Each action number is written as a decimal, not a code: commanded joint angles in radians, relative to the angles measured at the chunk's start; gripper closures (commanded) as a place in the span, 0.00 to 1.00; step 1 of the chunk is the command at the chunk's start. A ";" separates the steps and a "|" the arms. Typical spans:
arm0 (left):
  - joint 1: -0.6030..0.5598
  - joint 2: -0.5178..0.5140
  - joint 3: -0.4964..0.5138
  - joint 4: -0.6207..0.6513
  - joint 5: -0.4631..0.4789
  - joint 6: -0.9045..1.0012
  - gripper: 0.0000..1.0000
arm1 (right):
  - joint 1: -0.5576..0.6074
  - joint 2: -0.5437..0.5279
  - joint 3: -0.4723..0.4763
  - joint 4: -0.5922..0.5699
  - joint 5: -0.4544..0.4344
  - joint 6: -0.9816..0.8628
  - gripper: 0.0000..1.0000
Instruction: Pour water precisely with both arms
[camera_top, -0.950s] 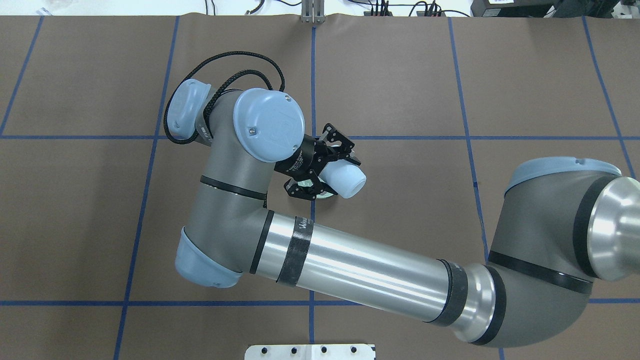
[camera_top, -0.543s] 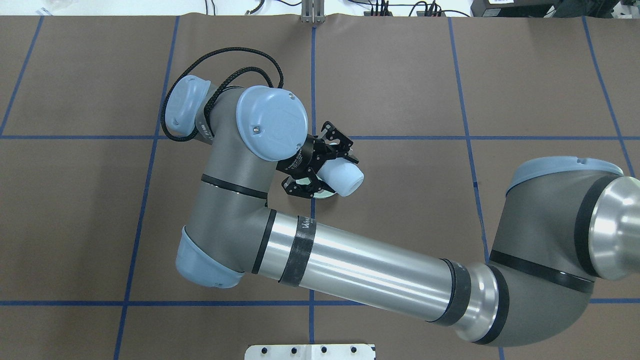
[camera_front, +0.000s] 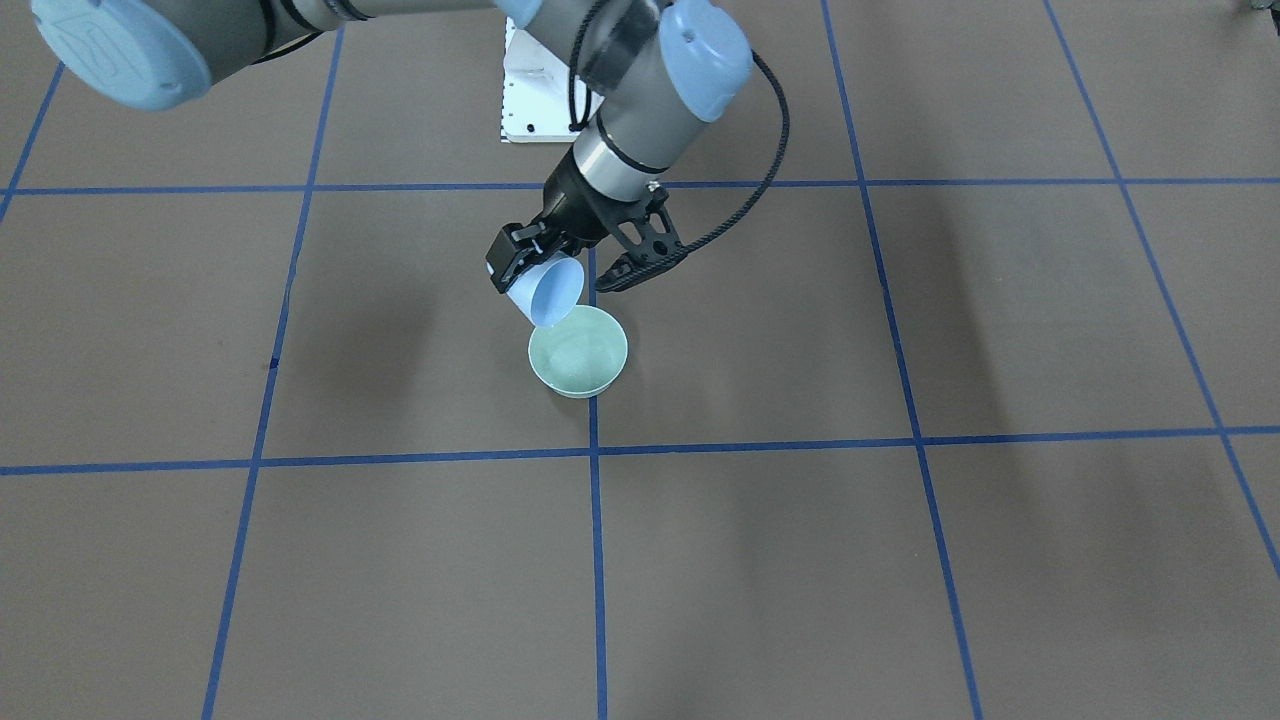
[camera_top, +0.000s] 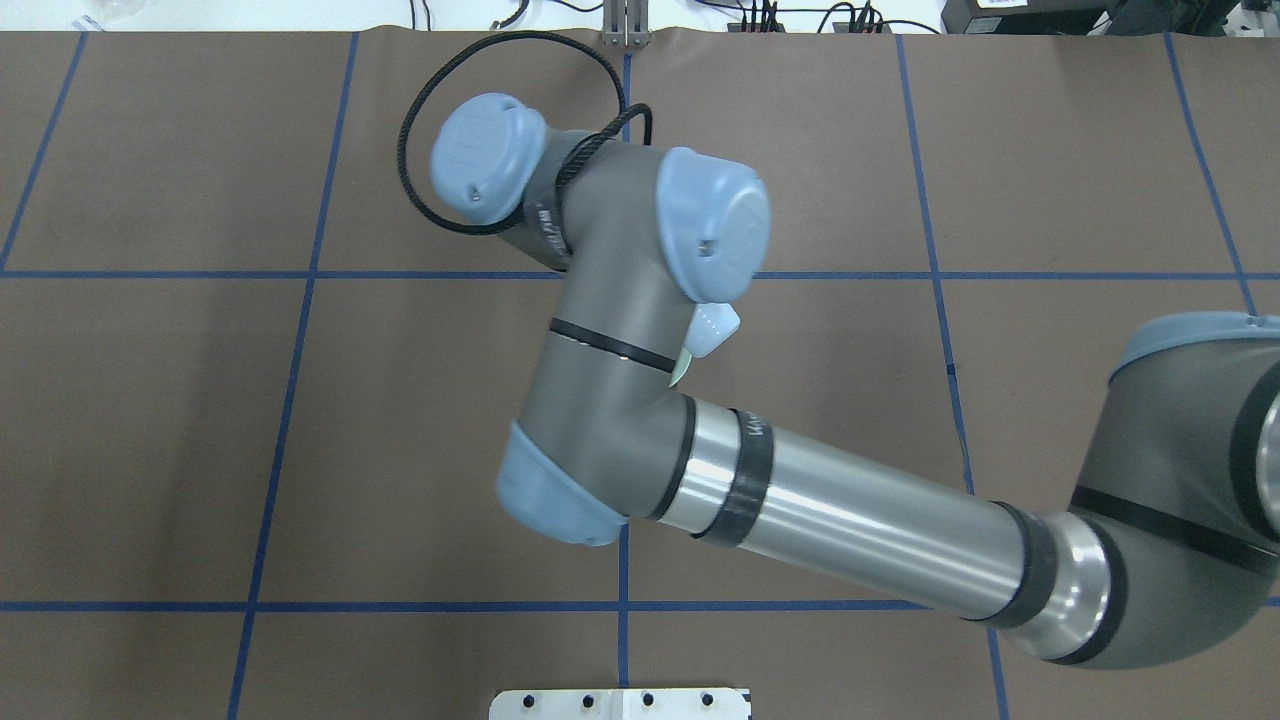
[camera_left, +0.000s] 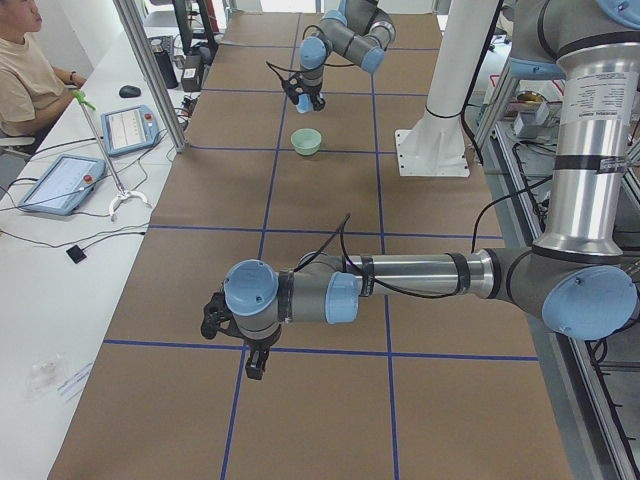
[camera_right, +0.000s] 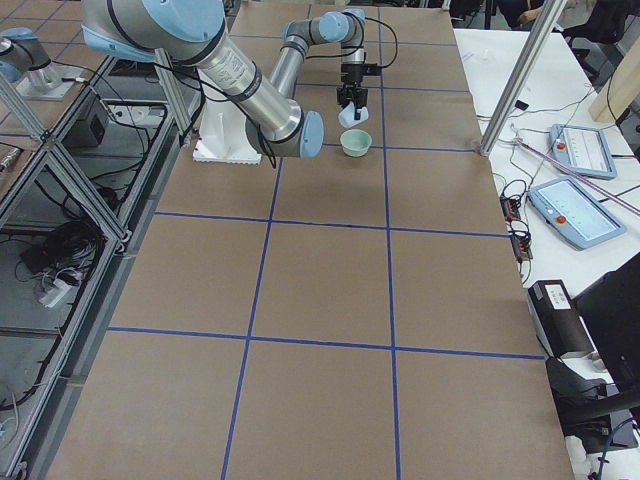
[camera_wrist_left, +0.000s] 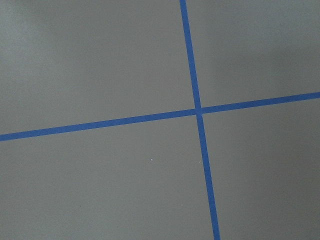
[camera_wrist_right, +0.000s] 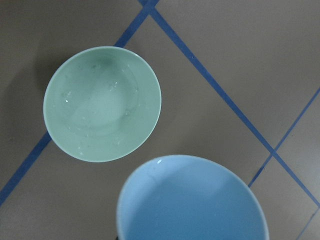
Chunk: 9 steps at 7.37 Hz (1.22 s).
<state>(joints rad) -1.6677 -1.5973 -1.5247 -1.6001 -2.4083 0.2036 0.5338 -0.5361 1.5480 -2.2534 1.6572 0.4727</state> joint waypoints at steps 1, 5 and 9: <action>0.000 -0.001 -0.003 -0.001 0.000 0.000 0.00 | 0.047 -0.236 0.238 0.209 0.012 0.017 1.00; 0.002 -0.001 -0.012 -0.001 0.000 -0.001 0.00 | 0.144 -0.604 0.432 0.596 0.000 0.073 1.00; 0.002 -0.001 -0.023 0.000 -0.021 -0.001 0.00 | 0.192 -1.047 0.413 1.340 -0.074 0.180 1.00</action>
<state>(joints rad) -1.6660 -1.5984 -1.5456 -1.6005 -2.4220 0.2026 0.7212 -1.4312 1.9719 -1.1614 1.6184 0.6083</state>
